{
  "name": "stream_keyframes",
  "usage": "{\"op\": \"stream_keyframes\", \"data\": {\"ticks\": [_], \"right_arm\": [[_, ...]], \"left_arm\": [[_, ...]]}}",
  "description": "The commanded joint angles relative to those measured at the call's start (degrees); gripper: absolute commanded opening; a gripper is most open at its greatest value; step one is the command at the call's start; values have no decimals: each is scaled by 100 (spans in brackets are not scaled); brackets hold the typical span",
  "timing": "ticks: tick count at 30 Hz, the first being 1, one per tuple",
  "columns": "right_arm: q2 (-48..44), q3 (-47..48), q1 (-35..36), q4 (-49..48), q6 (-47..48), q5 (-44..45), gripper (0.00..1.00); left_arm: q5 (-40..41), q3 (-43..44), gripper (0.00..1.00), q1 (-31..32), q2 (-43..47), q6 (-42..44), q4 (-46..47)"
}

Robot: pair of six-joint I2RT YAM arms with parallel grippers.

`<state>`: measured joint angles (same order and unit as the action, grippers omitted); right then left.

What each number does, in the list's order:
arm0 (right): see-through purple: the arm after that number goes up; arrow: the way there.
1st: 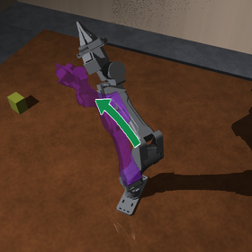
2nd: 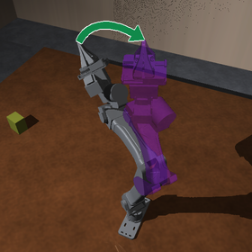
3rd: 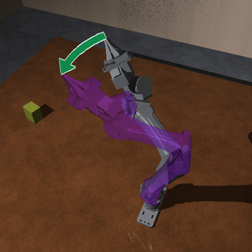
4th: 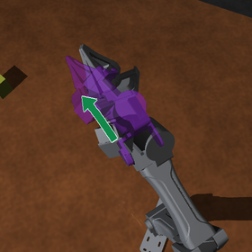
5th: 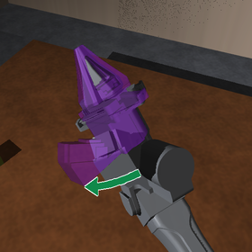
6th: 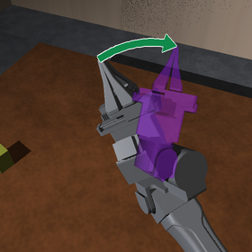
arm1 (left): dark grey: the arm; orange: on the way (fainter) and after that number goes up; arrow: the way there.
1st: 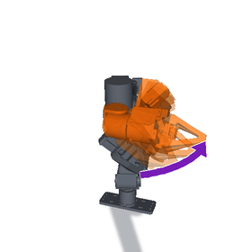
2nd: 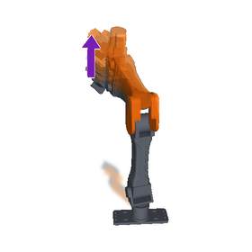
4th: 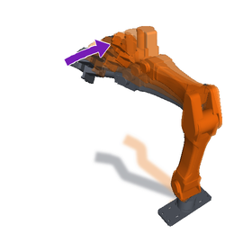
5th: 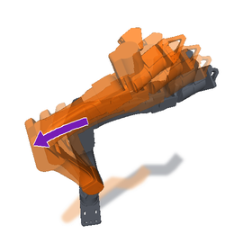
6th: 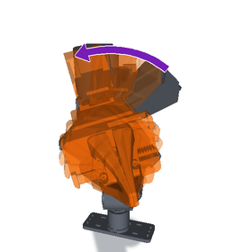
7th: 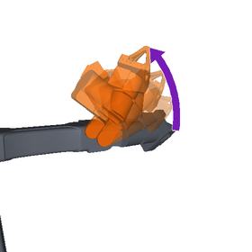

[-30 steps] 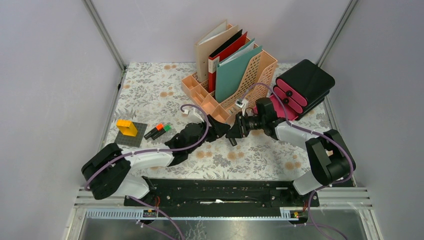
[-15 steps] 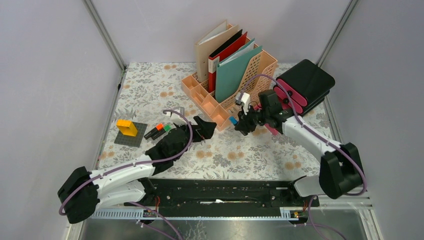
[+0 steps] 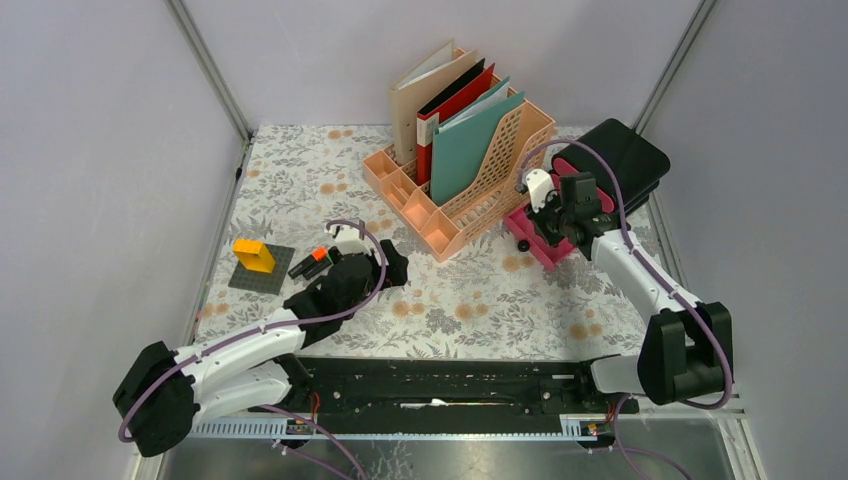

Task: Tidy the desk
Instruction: Place the stationery in the drawer.

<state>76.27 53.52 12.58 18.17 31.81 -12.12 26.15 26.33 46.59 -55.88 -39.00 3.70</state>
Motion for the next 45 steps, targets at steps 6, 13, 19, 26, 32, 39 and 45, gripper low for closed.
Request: {"op": "stream_keyframes", "data": {"ticks": [6, 13, 19, 26, 32, 39, 45], "right_arm": [[351, -200, -175, -1092, -596, 1418, 13], [801, -179, -193, -1216, -687, 1647, 22], [853, -105, -253, -1115, -748, 1714, 63], [417, 120, -316, -380, -527, 516, 71], [105, 511, -360, 904, 361, -1426, 71], [-306, 536, -380, 1230, 822, -2434, 72], [-392, 541, -399, 1334, 936, -2670, 73]], "left_arm": [[-35, 62, 99, -83, 49, 199, 9], [-59, 80, 99, -116, 14, 237, -39], [-110, 80, 99, -132, 9, 336, -112], [-92, 108, 99, -222, 158, 282, -291], [-188, 63, 99, -323, 296, 224, -346], [-202, 61, 99, -574, 386, 126, -591], [-487, 24, 99, -1096, 411, 7, -674]]}}
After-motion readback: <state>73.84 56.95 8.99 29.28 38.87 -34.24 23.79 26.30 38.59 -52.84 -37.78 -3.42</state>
